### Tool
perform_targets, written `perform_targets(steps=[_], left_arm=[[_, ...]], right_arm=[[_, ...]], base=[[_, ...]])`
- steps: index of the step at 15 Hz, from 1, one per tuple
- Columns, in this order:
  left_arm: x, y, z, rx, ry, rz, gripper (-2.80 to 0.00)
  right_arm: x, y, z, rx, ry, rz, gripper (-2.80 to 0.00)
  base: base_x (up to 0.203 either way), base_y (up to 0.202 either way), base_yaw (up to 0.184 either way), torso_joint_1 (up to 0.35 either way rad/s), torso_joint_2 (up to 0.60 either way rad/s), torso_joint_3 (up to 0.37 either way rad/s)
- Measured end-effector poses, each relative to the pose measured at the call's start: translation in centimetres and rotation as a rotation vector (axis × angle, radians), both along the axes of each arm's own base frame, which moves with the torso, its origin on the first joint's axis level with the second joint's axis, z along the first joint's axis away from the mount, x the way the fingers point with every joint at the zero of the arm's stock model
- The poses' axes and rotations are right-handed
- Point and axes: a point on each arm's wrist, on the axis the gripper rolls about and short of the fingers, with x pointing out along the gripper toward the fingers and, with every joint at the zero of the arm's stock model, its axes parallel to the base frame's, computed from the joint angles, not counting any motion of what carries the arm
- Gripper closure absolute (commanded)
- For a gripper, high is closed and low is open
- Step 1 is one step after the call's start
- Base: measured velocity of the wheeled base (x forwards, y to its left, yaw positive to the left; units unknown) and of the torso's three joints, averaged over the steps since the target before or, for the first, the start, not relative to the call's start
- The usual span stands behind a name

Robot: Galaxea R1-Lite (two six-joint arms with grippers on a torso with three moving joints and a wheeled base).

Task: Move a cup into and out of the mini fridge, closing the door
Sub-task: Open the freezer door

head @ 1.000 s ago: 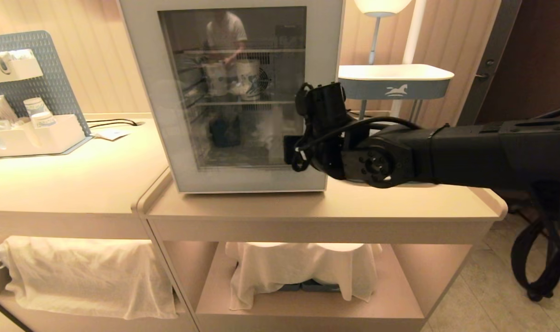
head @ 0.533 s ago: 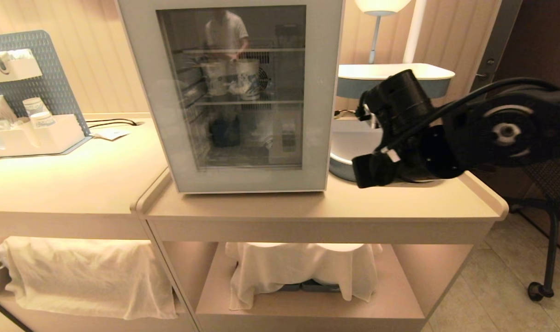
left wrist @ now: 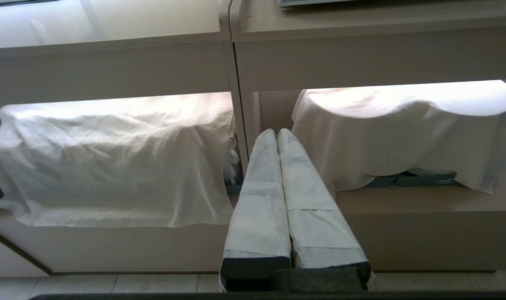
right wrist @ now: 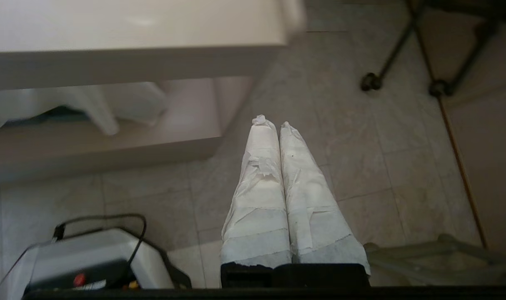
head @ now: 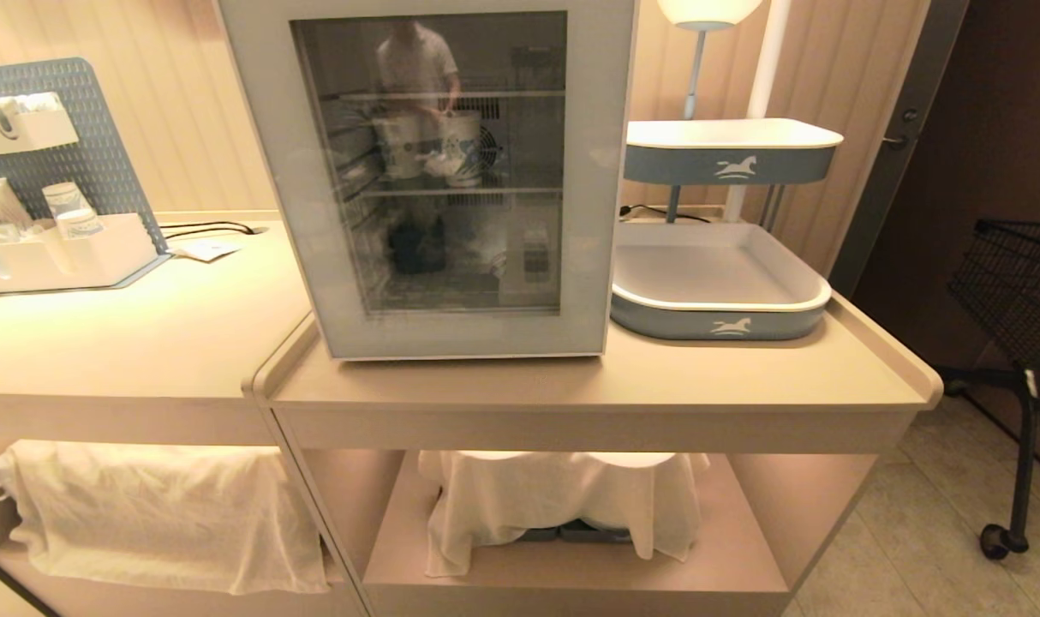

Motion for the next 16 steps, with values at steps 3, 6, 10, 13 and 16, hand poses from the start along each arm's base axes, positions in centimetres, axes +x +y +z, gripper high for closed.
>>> perform_targets(steps=[3,6,10,13,16], left_arm=[[0.0,0.0,0.0,0.0,0.0,-0.002,0.0],[0.0,0.0,0.0,0.0,0.0,-0.002,0.0],[0.0,0.0,0.0,0.001,0.0,-0.002,0.0],[0.0,0.0,0.0,0.0,0.0,-0.001,0.0],[0.0,0.0,0.0,0.001,0.0,-0.001,0.0]], right_arm=[[-6.1,-2.3,-3.8,-0.016,-0.091,-0.06,0.0],[-10.5,-3.0,-6.4,-0.004,-0.198,-0.02,0.0],[-13.1,-2.7,-8.0,0.034,-0.346,0.09,0.0],[-14.0,-2.6,-10.3,0.057,-0.477,0.122,0.0],[-15.3,-2.5,-13.4,0.178,-0.501,0.152,0.0]], base=[[0.0,0.0,0.0,0.0,0.0,0.0],[0.0,0.0,0.0,0.0,0.0,0.0],[0.0,0.0,0.0,0.0,0.0,0.0],[0.0,0.0,0.0,0.0,0.0,0.0],[0.0,0.0,0.0,0.0,0.0,0.0]])
